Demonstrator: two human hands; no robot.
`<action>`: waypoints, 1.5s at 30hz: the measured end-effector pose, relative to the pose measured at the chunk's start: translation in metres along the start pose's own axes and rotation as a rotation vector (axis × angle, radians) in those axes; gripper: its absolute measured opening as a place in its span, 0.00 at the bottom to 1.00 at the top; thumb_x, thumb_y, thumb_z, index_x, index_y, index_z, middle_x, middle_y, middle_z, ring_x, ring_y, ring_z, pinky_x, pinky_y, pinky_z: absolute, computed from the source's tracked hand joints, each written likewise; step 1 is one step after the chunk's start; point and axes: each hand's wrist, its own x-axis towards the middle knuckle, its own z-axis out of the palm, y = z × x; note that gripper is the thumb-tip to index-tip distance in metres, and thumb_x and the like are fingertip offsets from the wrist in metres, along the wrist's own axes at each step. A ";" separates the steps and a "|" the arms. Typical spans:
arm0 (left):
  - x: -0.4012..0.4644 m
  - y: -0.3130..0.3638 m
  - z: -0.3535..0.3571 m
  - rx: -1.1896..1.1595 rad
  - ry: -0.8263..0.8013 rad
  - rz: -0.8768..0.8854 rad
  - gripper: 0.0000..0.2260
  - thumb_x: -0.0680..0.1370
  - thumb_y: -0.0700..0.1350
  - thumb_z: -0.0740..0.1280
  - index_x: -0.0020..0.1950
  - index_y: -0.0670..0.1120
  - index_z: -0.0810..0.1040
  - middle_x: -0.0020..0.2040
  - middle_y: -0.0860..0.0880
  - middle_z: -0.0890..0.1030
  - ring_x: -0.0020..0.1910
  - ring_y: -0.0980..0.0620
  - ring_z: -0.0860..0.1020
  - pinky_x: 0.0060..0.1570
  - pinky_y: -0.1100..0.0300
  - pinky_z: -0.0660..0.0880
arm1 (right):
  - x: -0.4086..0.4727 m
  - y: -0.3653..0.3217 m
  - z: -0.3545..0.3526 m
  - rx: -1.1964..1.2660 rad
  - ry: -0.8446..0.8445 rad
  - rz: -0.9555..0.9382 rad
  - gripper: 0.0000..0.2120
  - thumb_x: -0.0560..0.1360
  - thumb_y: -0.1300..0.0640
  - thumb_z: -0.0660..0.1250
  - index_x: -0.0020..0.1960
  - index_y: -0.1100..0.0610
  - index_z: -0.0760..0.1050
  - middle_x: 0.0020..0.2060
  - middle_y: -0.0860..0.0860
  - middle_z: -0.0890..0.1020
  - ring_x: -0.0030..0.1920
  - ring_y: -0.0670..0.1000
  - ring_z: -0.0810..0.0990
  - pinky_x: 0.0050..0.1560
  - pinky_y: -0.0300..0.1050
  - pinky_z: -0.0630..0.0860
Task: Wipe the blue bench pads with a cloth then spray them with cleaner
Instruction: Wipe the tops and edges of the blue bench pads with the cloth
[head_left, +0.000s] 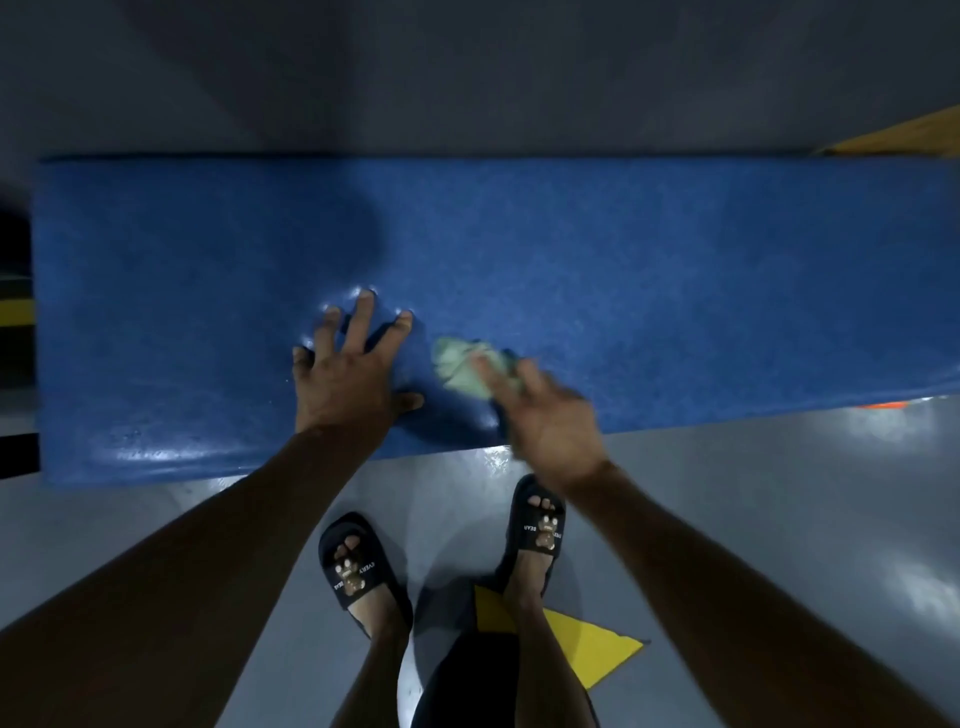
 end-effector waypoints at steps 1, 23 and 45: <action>0.001 0.000 0.001 0.007 -0.001 -0.004 0.42 0.70 0.65 0.71 0.78 0.64 0.50 0.81 0.54 0.43 0.79 0.41 0.48 0.70 0.35 0.60 | -0.002 0.025 -0.010 -0.006 -0.004 0.113 0.30 0.74 0.52 0.64 0.75 0.48 0.69 0.57 0.55 0.78 0.40 0.59 0.81 0.32 0.48 0.77; 0.004 0.004 -0.011 0.060 -0.019 -0.032 0.42 0.68 0.69 0.70 0.76 0.65 0.52 0.80 0.55 0.45 0.76 0.42 0.51 0.62 0.39 0.67 | 0.048 0.090 -0.031 -0.159 -0.017 0.029 0.32 0.72 0.52 0.65 0.76 0.52 0.67 0.55 0.59 0.77 0.37 0.61 0.79 0.32 0.49 0.76; 0.050 0.003 -0.046 0.058 -0.136 -0.028 0.59 0.63 0.65 0.76 0.79 0.59 0.36 0.80 0.50 0.36 0.78 0.37 0.42 0.74 0.39 0.57 | 0.094 0.165 -0.048 -0.042 -0.016 0.307 0.37 0.72 0.56 0.67 0.79 0.46 0.60 0.58 0.58 0.73 0.40 0.64 0.78 0.36 0.53 0.77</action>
